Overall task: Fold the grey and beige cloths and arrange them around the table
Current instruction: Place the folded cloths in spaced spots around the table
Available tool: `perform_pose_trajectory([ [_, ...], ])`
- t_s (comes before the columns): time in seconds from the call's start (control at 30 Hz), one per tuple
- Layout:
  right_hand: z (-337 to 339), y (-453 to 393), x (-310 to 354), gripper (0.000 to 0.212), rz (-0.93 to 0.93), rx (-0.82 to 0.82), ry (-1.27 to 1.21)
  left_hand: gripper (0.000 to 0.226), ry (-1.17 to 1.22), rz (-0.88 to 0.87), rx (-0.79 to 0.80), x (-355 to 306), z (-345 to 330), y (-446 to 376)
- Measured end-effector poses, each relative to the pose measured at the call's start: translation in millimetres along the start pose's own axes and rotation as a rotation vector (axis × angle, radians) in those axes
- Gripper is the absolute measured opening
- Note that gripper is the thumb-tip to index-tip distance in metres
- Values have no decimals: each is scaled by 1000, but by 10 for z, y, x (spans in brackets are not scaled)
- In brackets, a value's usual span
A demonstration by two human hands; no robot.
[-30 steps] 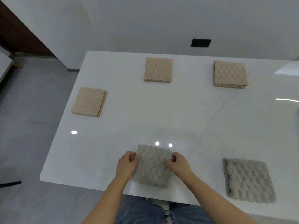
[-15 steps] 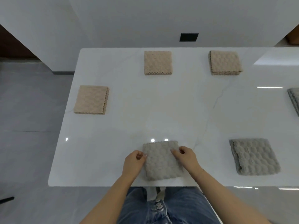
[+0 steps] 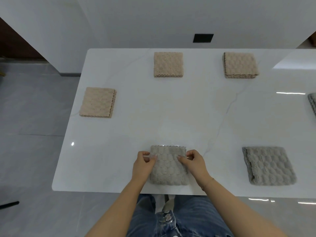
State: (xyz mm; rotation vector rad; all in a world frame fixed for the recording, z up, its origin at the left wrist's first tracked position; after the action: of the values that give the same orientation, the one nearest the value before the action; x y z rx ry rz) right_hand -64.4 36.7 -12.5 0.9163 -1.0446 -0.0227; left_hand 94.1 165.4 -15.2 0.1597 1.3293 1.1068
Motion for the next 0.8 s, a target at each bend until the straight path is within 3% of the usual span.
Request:
perform_pose_trajectory([
  [0.13, 2, -19, -24, 27, -14, 22, -51, 19, -88, -14, 20, 22, -50, -49],
  [0.33, 104, -22, 44, 20, 182, -106, 243, 25, -175, -37, -48, 16, -51, -24],
  [0.47, 99, 143, 123, 28, 547, -194, 664, 39, -730, -505, -328, -126, -141, 197],
  [0.57, -119, 228, 17, 47, 727, -58, 943, 51, -950, -699, -196, -50, -414, 216],
  [0.67, -273, 133, -247, 61, 674, 71, 1122, 57, -1079, -641, -111, 182, -488, 96],
  [0.8, -270, 0, -369, 64, 568, 95, 1210, 59, -1061, -552, -90, 303, -454, -12],
])
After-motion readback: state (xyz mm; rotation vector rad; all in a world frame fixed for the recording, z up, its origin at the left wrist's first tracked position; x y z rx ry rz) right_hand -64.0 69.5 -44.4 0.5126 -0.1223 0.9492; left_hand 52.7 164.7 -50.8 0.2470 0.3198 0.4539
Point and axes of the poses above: each hand's wrist, its own y-axis away from the middle knuckle, its own z-axis out of the back of the hand, x = y × z, the point moved 4 cm from there along -y, towards the middle knuckle, and after that the axes turned 5 degrees about x, right-handed, at the moved point
